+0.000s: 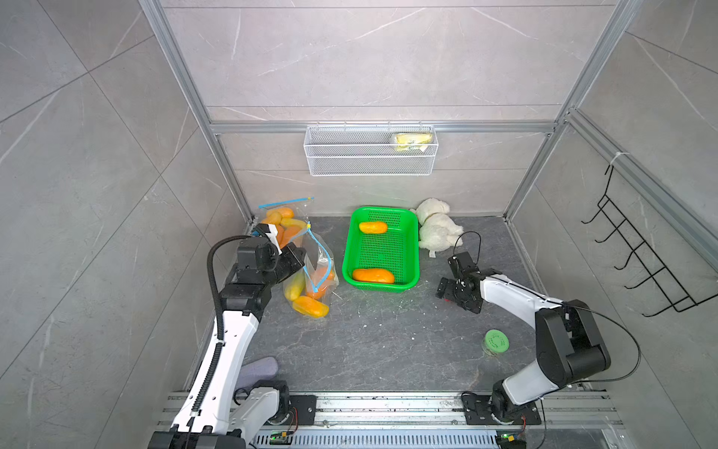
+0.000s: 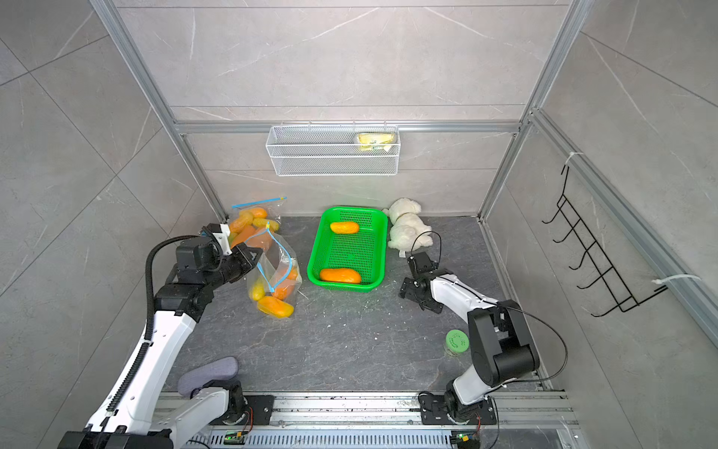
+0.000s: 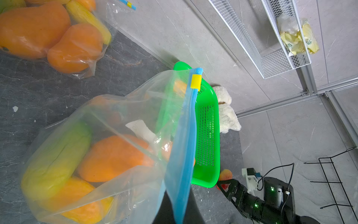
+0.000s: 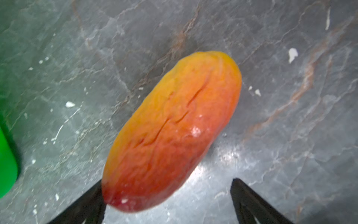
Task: Place the mango in a zip-top bag and seal the zipper
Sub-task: Pick up the mango from the center of the board.
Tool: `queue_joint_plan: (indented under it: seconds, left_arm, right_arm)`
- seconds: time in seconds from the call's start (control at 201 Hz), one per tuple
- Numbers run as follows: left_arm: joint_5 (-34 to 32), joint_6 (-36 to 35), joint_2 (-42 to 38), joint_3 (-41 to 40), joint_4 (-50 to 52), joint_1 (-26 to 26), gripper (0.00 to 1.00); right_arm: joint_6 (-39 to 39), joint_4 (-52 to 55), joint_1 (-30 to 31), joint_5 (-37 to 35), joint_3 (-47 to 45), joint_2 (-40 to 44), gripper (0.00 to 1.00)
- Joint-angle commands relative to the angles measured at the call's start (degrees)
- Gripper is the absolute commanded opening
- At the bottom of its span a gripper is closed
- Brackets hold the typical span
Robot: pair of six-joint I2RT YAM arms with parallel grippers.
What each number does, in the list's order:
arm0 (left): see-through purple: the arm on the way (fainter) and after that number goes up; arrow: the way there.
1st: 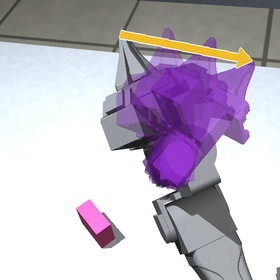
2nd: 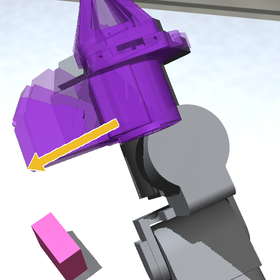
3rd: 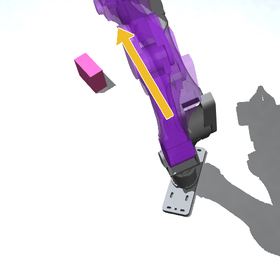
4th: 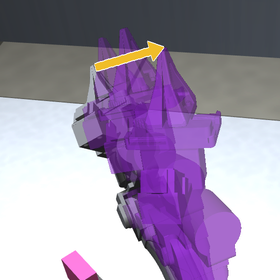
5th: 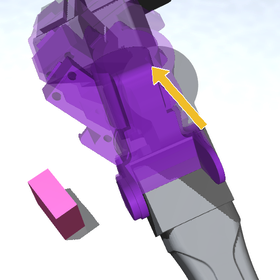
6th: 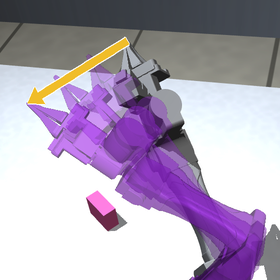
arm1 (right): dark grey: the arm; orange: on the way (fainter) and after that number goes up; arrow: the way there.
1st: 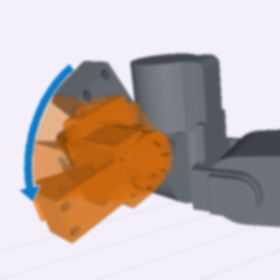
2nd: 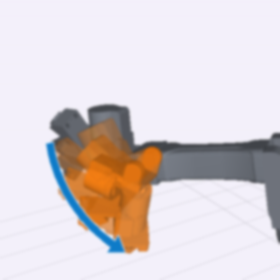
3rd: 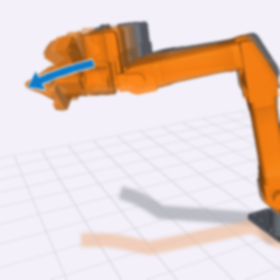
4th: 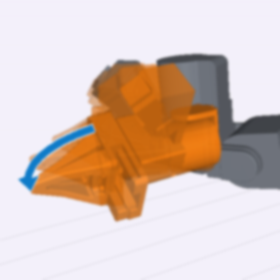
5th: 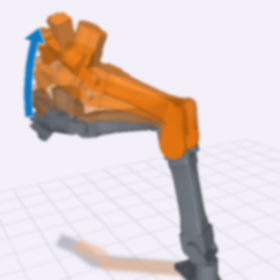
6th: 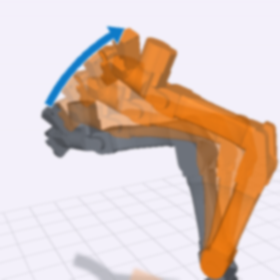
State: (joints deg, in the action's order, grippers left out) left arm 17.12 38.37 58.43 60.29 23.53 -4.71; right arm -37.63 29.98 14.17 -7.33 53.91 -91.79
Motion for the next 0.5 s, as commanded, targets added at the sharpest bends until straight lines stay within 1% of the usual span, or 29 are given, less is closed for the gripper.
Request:
queue_joint_plan:
  seconds: [0.0,0.214,0.344,0.438,0.493]
  left_arm:
    - [2.4,-1.0,-0.2,0.9,-2.4,0.3,0.0]
    - [1.6,-1.2,0.1,1.0,-1.6,0.3,0.0]
    - [1.2,-1.9,0.1,1.3,-0.7,0.3,0.0]
    - [0.7,-2.1,0.2,1.7,-0.2,0.3,0.0]
    - [0.9,-1.9,0.2,1.7,-0.2,0.3,0.0]
  right_arm:
    - [0.8,-2.0,-2.3,1.8,1.3,-2.3,0.98]
    - [0.4,-5.4,-4.7,4.6,5.6,-7.0,0.96]
    - [0.8,-6.3,-5.7,5.0,6.4,-6.8,0.96]
    - [1.0,-5.9,-6.4,5.2,7.6,-8.4,0.94]
    - [1.1,-6.2,-6.5,5.6,7.7,-9.4,0.9]
